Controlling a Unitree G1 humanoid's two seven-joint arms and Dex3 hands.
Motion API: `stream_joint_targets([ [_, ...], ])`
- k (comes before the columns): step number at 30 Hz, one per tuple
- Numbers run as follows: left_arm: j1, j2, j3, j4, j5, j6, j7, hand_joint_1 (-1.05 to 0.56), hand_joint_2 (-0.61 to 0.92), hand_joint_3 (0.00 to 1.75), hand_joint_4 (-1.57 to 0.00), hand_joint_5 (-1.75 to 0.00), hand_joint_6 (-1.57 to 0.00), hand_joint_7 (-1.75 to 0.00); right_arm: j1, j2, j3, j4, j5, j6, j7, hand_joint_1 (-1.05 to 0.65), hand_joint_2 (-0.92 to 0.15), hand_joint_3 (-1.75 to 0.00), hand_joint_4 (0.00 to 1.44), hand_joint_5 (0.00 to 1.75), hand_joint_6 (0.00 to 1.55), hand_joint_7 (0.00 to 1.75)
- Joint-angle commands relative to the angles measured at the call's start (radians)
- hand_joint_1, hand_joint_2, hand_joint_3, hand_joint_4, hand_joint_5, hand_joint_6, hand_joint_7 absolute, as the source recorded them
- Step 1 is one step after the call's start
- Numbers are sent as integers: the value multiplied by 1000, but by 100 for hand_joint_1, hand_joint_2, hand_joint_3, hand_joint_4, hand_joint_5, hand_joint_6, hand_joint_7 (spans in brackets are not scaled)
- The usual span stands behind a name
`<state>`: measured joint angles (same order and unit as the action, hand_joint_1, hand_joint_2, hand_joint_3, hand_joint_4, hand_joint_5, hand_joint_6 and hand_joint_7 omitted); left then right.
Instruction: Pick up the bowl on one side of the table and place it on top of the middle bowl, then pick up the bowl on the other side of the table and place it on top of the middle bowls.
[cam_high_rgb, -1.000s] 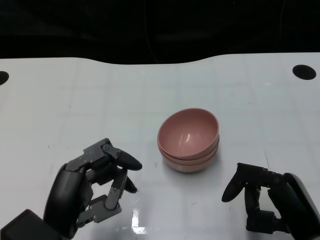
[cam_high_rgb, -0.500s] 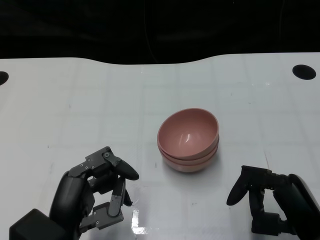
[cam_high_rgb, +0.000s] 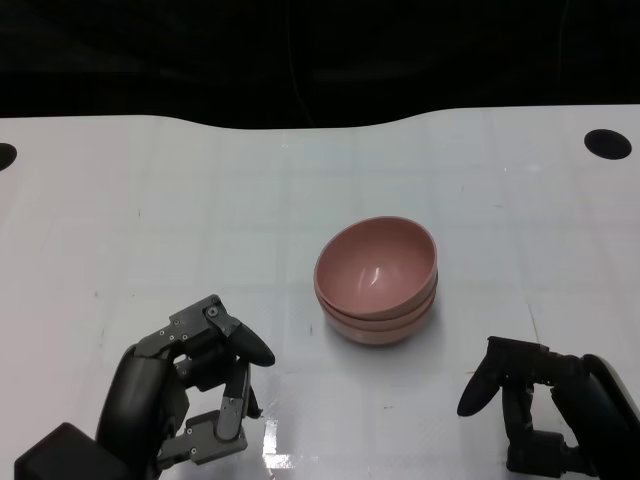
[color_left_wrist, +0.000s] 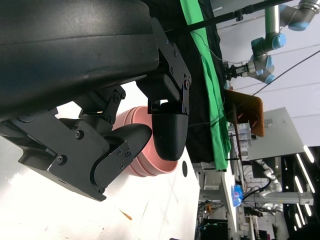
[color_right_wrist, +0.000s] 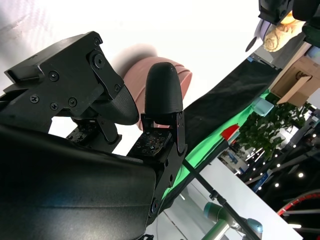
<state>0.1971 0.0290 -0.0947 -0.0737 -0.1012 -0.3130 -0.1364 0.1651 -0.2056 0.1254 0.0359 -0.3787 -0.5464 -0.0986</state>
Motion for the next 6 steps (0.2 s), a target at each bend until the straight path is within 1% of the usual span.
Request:
stream_joint_targets([
  [1, 5, 9, 13, -10, 10, 3, -3, -15, 46, 128, -82, -172, -73, -139, 4, -6, -7, -12, 7, -9, 0, -5, -20, -157, 90, 175, 86, 129],
  [6, 4, 18, 21, -6, 10, 3, -12, -16, 46, 127, -83, -170, -74, -138, 2, -5, -5, -12, 6, -1, 3, -6, -19, -156, 91, 175, 87, 129],
])
